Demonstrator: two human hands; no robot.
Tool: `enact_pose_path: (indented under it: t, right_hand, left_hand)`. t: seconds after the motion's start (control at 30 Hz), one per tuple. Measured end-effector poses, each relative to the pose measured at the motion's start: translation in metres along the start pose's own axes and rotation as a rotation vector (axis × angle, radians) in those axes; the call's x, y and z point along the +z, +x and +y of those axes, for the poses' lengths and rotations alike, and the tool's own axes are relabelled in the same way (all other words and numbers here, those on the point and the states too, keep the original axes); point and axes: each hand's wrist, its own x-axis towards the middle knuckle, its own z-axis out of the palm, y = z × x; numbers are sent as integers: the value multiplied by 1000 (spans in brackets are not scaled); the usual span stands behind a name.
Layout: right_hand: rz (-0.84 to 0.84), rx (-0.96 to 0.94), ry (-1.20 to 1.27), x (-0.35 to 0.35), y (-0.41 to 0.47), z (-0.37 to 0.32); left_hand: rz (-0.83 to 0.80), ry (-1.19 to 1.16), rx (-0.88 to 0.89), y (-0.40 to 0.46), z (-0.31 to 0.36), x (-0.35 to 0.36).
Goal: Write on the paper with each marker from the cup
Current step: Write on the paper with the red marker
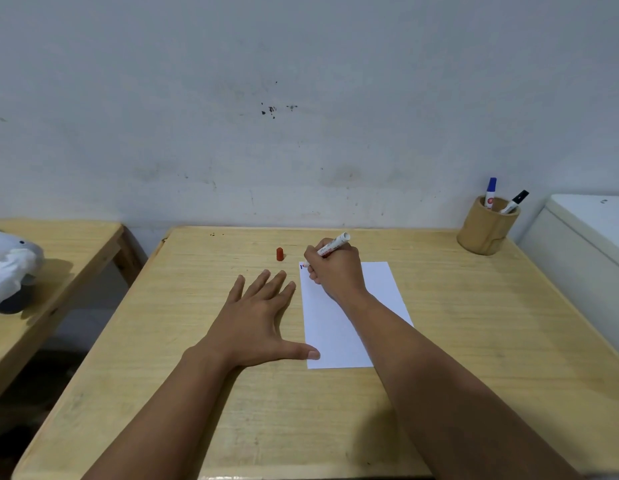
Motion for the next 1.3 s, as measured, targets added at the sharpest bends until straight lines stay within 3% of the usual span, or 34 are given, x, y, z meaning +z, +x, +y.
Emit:
enact_pose_path:
  t: [0.43, 0.57, 0.63, 0.73, 0.8, 0.93, 1.07, 1.23, 1.3]
  right_hand:
    - [-12, -6, -25, 0, 3, 2]
    - [21, 43, 99, -3, 3, 1]
    - [28, 105, 209, -4, 6, -2]
    - [-6, 165, 312, -6, 13, -6]
    - [-51, 185, 331, -6, 15, -8]
    - [-73, 90, 231, -14, 13, -25]
    - [-31, -43, 221, -32, 10, -45]
    - [-155, -72, 116, -66, 7, -55]
    - [-156, -22, 188, -82, 2, -63]
  left_hand:
    - [13, 5, -1, 0, 0, 0]
    - [12, -45, 14, -1, 3, -5]
    - [99, -259, -48, 2, 0, -10]
    - [448, -565, -227, 24, -8, -18]
    - [518, -522, -283, 45, -15, -24]
    - [377, -357, -272, 81, -24, -24]
    - [393, -216, -279, 97, -28, -14]
    - [413, -588, -359, 103, -22, -39]
    - [458, -761, -330, 102, -11, -59]
